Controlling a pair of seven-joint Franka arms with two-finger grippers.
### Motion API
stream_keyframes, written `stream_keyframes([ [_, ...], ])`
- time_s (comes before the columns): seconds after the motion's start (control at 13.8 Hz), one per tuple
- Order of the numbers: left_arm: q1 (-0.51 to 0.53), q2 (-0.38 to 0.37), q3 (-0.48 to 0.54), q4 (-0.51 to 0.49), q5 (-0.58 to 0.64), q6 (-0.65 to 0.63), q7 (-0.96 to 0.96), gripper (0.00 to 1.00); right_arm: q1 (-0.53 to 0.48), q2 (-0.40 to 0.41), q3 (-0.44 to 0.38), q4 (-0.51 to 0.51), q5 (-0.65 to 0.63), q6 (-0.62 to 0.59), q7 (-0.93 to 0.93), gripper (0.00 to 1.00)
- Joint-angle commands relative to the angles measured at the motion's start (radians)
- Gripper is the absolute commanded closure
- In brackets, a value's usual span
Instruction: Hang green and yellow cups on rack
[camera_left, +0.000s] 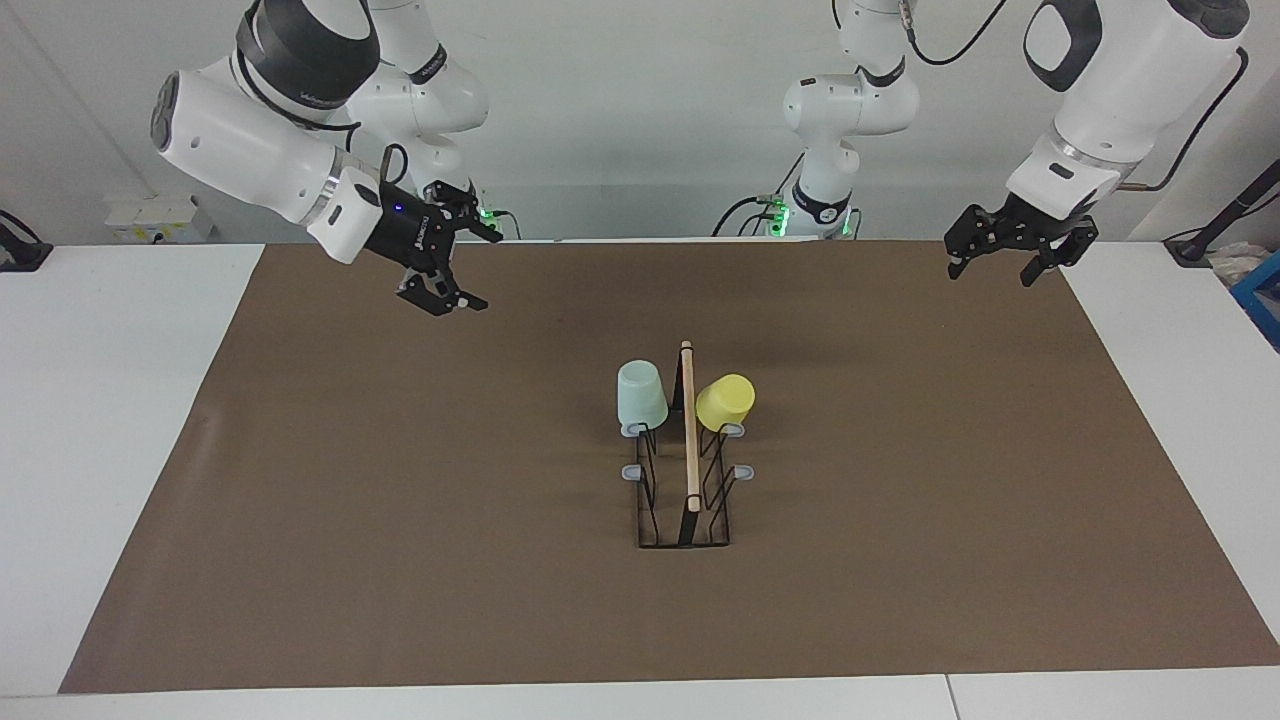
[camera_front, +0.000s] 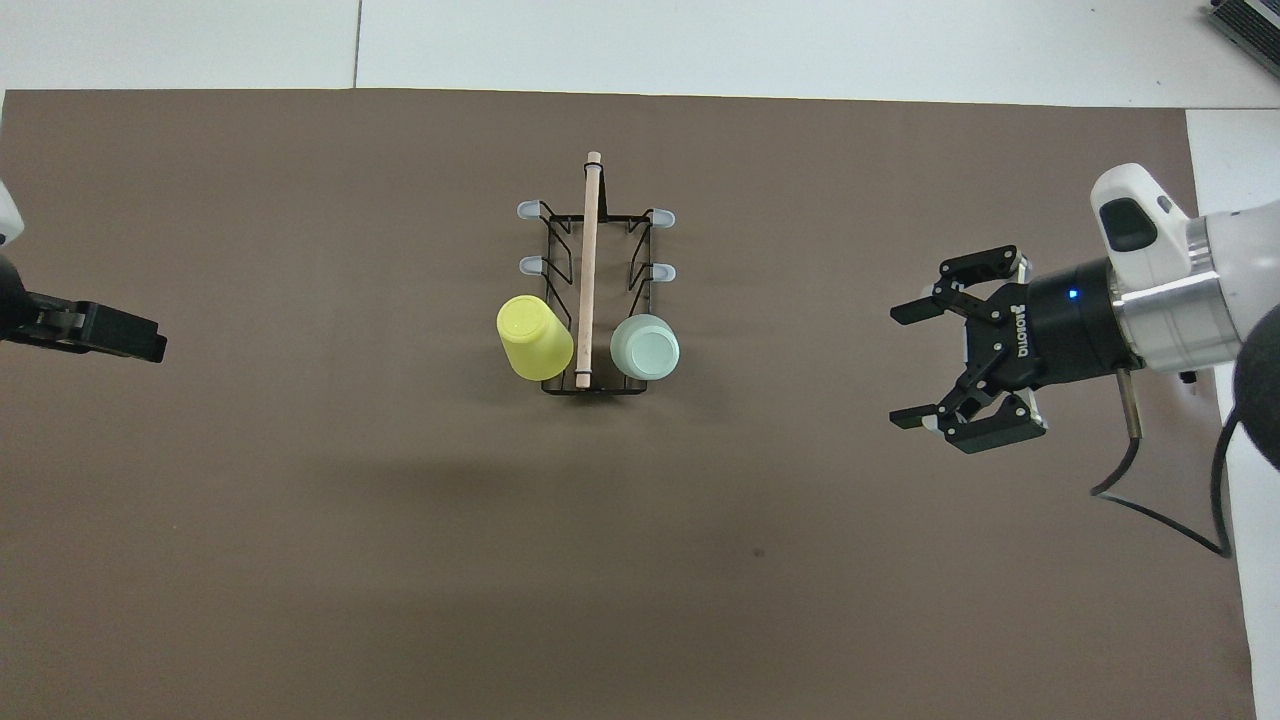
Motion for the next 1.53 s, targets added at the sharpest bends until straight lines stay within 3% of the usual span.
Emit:
stream_keyframes([
  [0.0,0.011,-0.001,-0.004,0.001,-0.007,-0.010,0.007,0.00,-0.010,-0.006,0.012,0.019,-0.189,-0.032,0.165,0.00],
  [0.44,0.011,-0.001,-0.004,0.001,-0.007,-0.010,0.009,0.00,-0.013,-0.019,0.012,0.005,-0.435,-0.008,0.373,0.00],
  [0.87,0.011,-0.001,-0.004,0.001,-0.007,-0.010,0.009,0.00,-0.100,-0.018,0.006,0.007,-0.506,-0.005,0.373,0.00],
  [1.16,0.011,-0.001,-0.004,0.001,-0.007,-0.010,0.009,0.00,-0.100,-0.010,0.007,0.011,-0.494,0.064,0.401,0.00],
  [1.45,0.008,-0.001,-0.004,0.003,-0.007,-0.008,0.009,0.00,-0.097,-0.003,0.006,0.034,-0.506,0.066,0.705,0.00],
])
